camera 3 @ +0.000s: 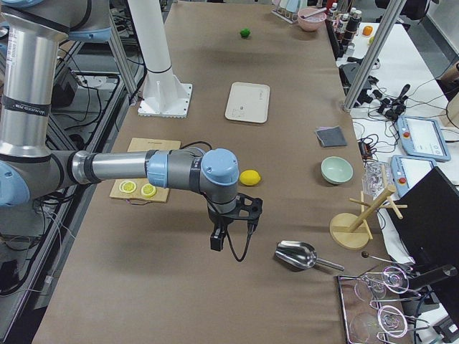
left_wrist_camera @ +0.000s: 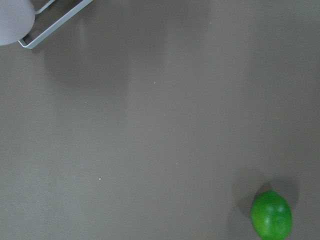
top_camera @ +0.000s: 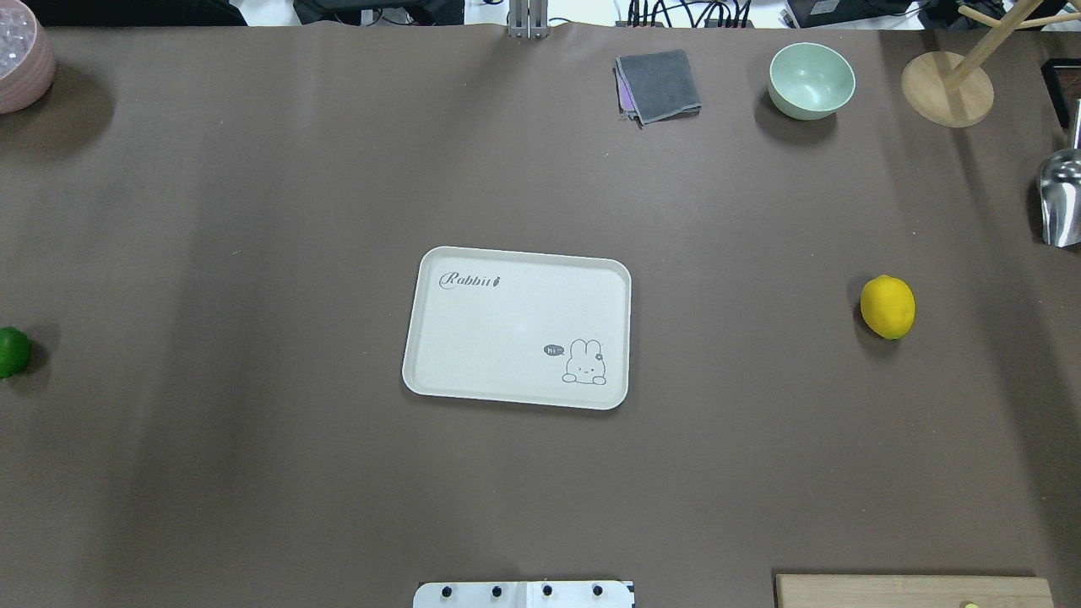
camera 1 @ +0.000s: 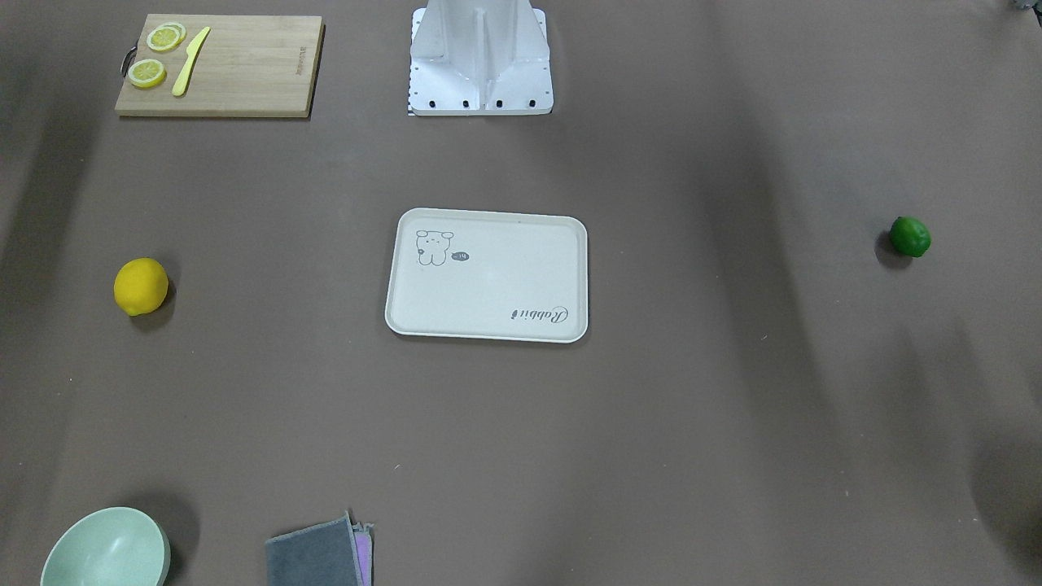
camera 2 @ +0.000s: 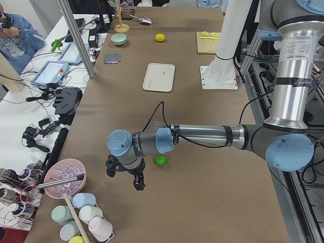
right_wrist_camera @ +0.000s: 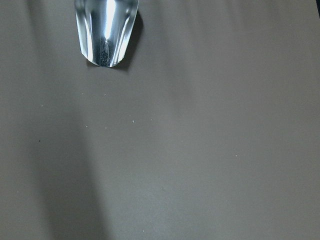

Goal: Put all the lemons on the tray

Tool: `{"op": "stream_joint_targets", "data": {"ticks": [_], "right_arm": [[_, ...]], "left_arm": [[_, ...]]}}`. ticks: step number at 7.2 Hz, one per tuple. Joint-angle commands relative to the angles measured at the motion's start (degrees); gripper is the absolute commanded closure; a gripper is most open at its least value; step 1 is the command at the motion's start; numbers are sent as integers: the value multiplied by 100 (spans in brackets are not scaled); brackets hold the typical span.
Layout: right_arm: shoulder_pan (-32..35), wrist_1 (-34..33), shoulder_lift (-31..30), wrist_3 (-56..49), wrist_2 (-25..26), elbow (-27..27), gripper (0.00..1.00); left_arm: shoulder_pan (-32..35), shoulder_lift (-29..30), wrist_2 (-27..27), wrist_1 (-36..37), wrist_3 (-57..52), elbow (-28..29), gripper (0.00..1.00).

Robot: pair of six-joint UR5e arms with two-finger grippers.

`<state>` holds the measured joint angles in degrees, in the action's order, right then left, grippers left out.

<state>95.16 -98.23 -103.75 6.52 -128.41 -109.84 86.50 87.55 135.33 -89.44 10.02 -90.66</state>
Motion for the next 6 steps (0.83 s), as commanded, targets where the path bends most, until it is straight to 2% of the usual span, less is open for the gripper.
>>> {"op": "stream_joint_targets", "data": {"ticks": [1,3,4,6], "right_arm": [[-41,93,21,7,-35,-20,0],[-583,436,48,69,-795,-19,0],[-787,698,222,217,-782,85,0],[-1304,1225,774,943,-939,479,0]], "left_arm": [[-563,-545,37,-1380,1400,-110,2],[-1001,-528,37,-1802,2036,-206,2],[-1282,-528,29,-2223,2544,-241,2],[-1705,-519,-24,-2377,3014,-373,2]]}}
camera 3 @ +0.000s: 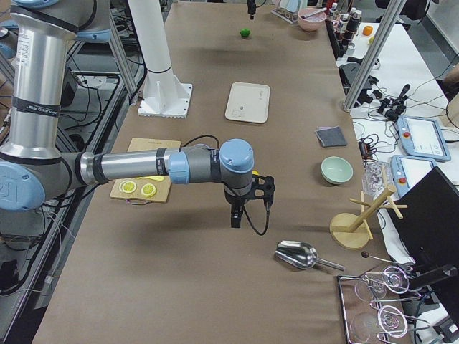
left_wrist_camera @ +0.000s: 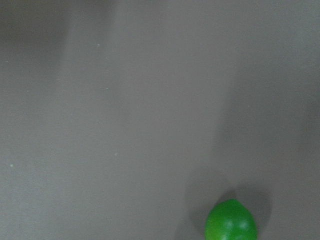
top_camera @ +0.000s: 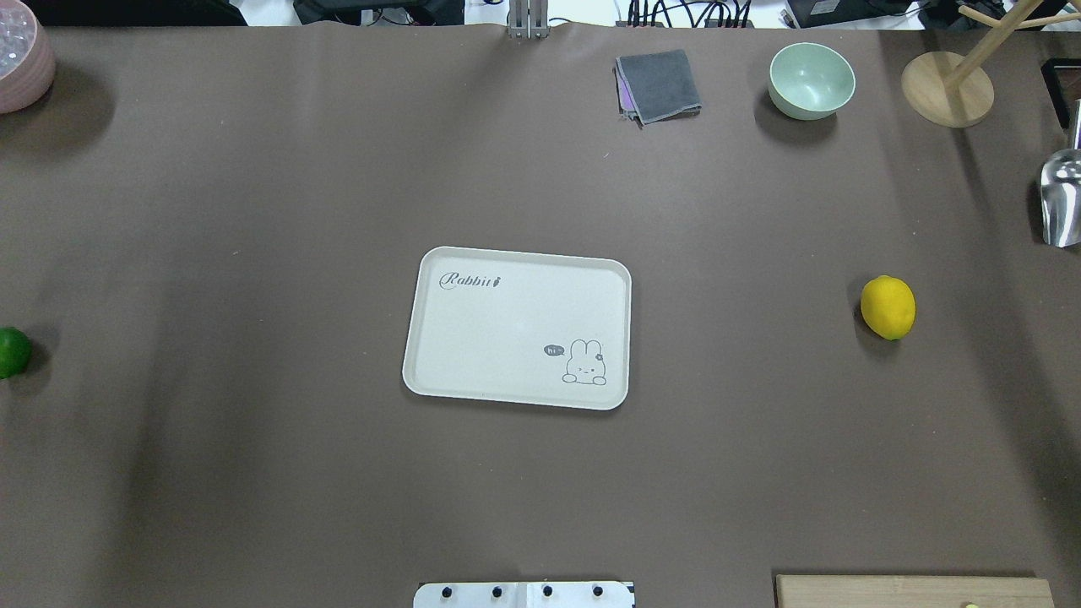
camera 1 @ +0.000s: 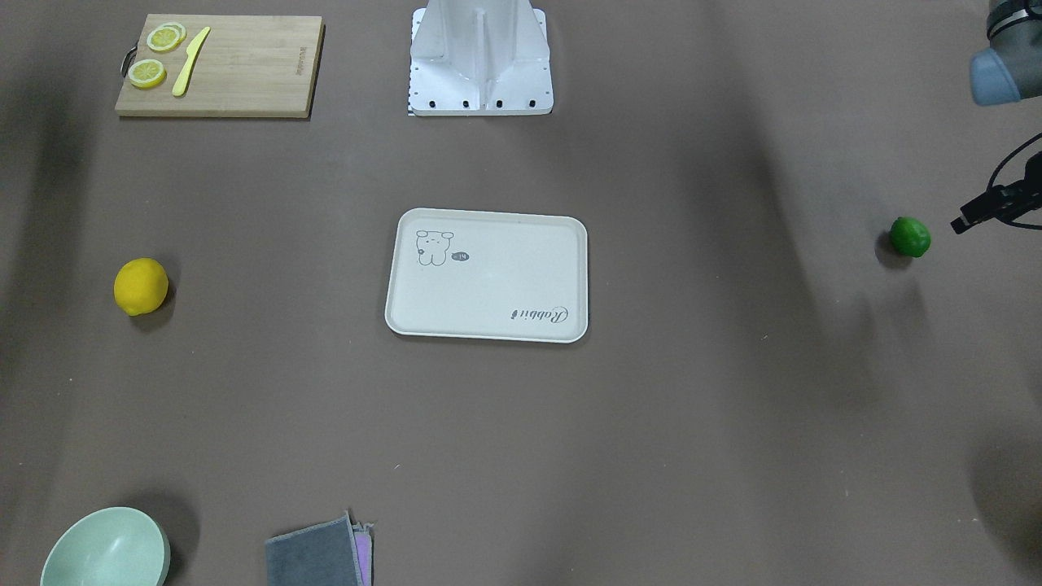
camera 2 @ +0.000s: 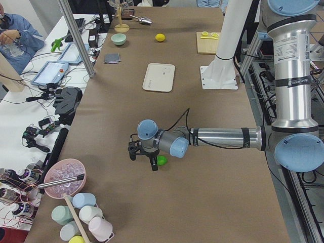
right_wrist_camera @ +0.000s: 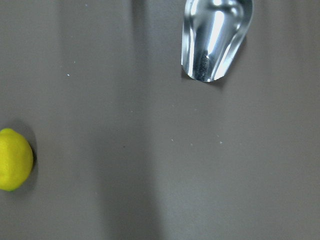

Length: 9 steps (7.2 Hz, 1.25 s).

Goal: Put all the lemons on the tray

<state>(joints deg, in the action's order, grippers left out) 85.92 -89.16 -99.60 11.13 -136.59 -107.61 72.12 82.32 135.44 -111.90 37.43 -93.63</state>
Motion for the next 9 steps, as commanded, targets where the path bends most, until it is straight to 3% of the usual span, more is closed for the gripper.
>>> {"op": "stream_joint_targets", "data": {"ticks": [1,4,6,8,9], "right_arm": [[-783,503,658,1052,-218,379,0],[-1892,1108,1222,2460,79,757,0],[-2612,2073,1284,3243,612,1213,0],[-2878,2148,1539,3543,642,1409,0],[-3001,2157,1575,3684,651,1409,0]], "left_arm": [[-338,3,-44,-131,291,-67,3],[-532,-41,-211,-384,431,73,3],[-820,-41,-385,-1145,912,493,5],[-971,-50,-387,-1877,1431,828,7],[-1032,-50,-387,-1897,1512,838,16]]}}
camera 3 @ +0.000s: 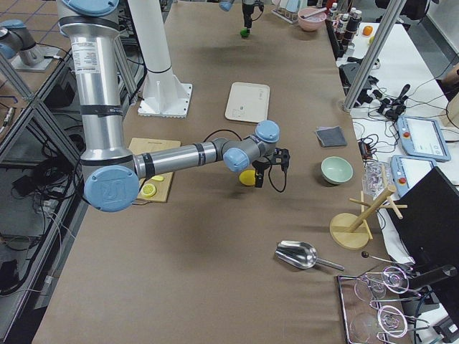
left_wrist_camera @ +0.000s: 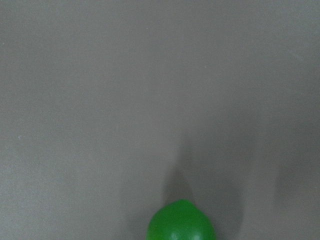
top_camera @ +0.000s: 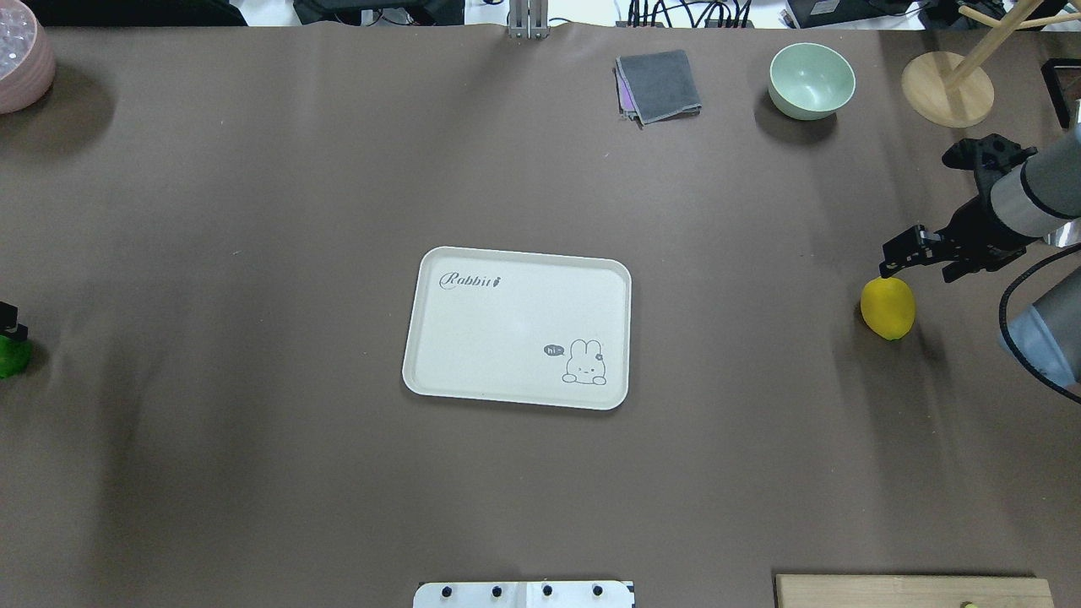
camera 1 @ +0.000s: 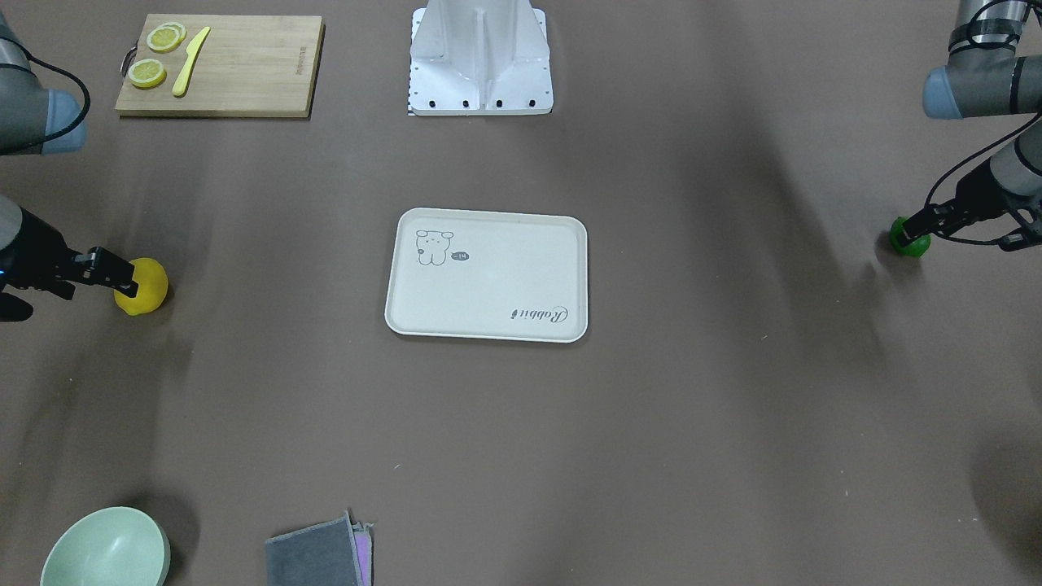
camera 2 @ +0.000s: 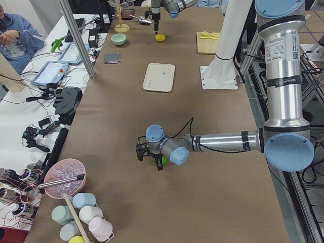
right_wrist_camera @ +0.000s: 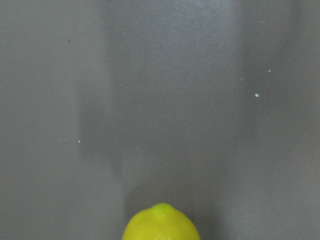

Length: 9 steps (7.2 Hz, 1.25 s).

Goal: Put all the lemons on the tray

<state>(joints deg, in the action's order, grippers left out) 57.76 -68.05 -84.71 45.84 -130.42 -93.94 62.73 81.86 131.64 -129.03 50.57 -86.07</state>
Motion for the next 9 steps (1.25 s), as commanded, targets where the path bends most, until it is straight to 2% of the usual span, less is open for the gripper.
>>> {"op": "stream_joint_targets", "data": {"ticks": [1,2,3,5,6,7,9], "right_arm": [[-274,46,77,206,86,69,0],[-379,46,60,215,191,121,0],[-510,46,33,215,297,217,0],[-731,46,77,215,385,376,0],[-705,37,77,215,272,307,38],[-557,-32,60,223,-33,184,99],[83,-200,-36,294,-728,43,100]], "left_arm": [[-94,5,-7,-184,208,73,42],[-103,5,2,-175,199,47,81],[-103,5,11,-158,199,38,100],[-103,14,237,-44,129,-163,100],[-42,6,701,-17,33,-260,100],[106,-38,1027,209,24,-409,100],[108,-65,1048,1077,15,-1145,100]]}}
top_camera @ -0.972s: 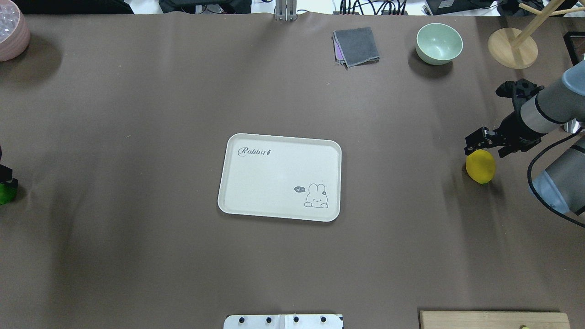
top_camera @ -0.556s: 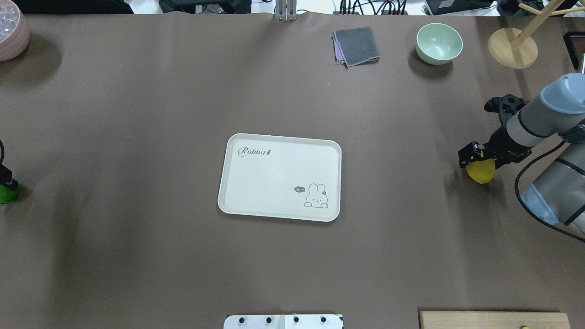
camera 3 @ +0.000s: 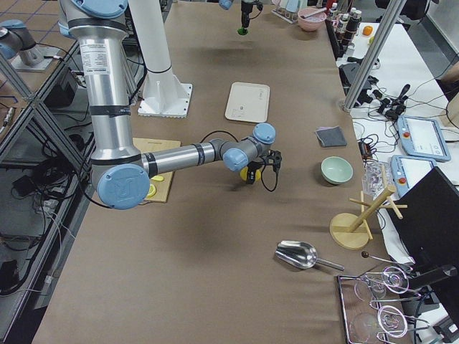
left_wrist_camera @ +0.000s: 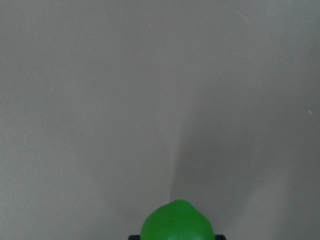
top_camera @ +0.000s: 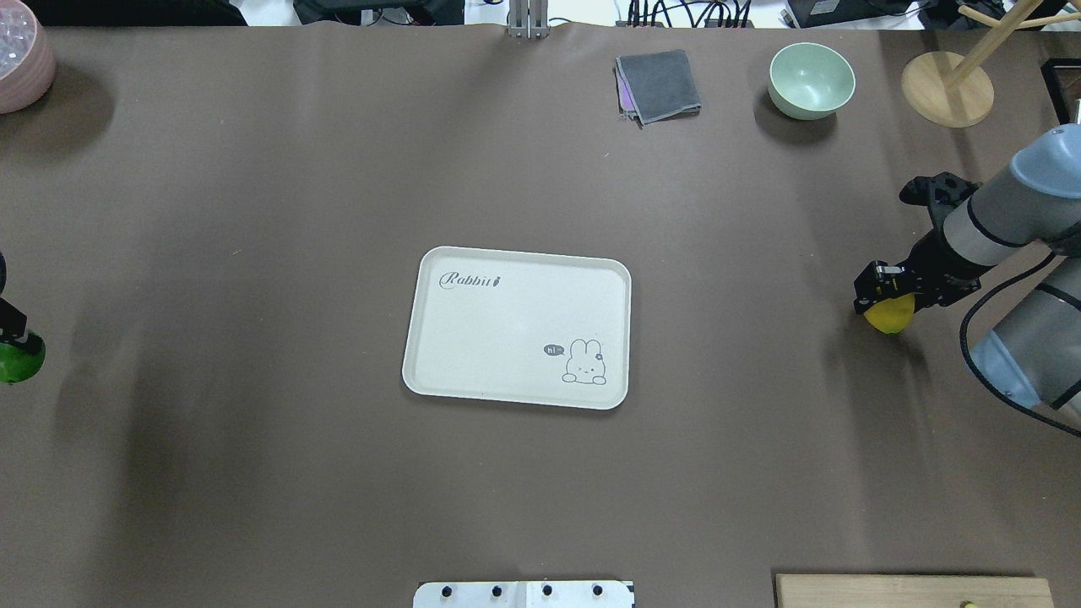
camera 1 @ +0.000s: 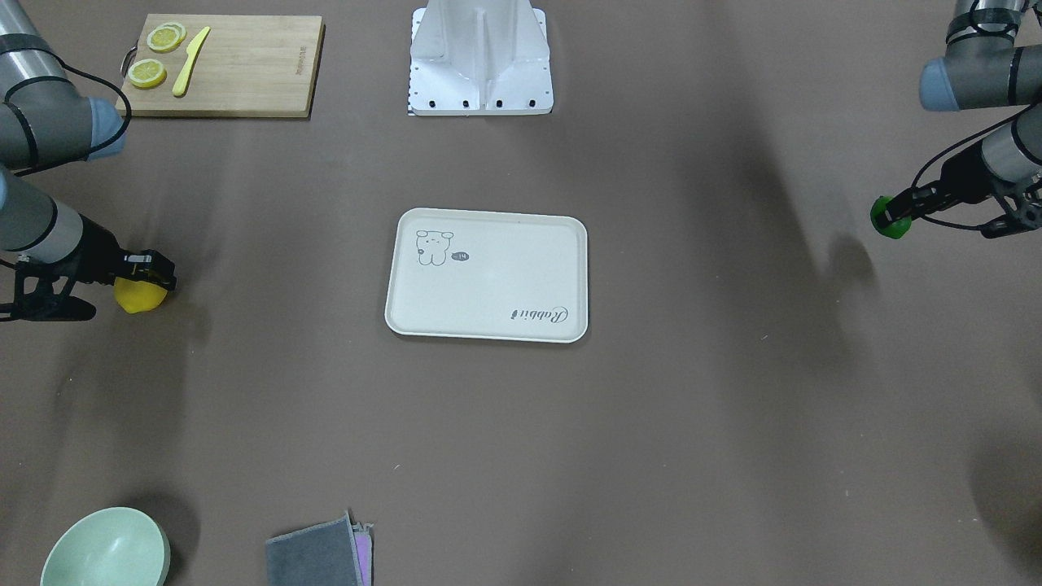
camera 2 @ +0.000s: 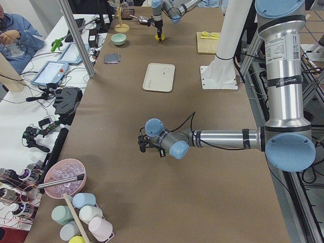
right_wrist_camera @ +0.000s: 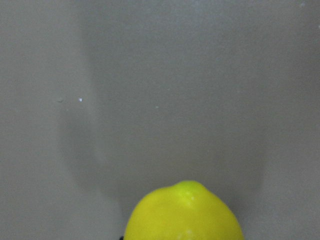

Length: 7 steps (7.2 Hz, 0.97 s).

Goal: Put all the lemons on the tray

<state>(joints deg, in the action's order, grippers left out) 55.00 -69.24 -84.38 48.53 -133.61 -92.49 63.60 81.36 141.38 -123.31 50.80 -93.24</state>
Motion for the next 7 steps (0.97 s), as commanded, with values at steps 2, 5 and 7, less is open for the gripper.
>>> {"op": "stream_joint_targets", "data": {"ticks": [2,5,7], "right_arm": [[581,-159,8,42,-561,-243,100],[180,-923,1533,654,-203,-200,100],[-662,-942,2465,1244,525,28,100]], "left_arm": [[-41,386,48,1559,-8,-975,100],[-225,2115,-31,3781,0,-1214,100],[-392,3223,-495,5153,0,-1241,100]]}}
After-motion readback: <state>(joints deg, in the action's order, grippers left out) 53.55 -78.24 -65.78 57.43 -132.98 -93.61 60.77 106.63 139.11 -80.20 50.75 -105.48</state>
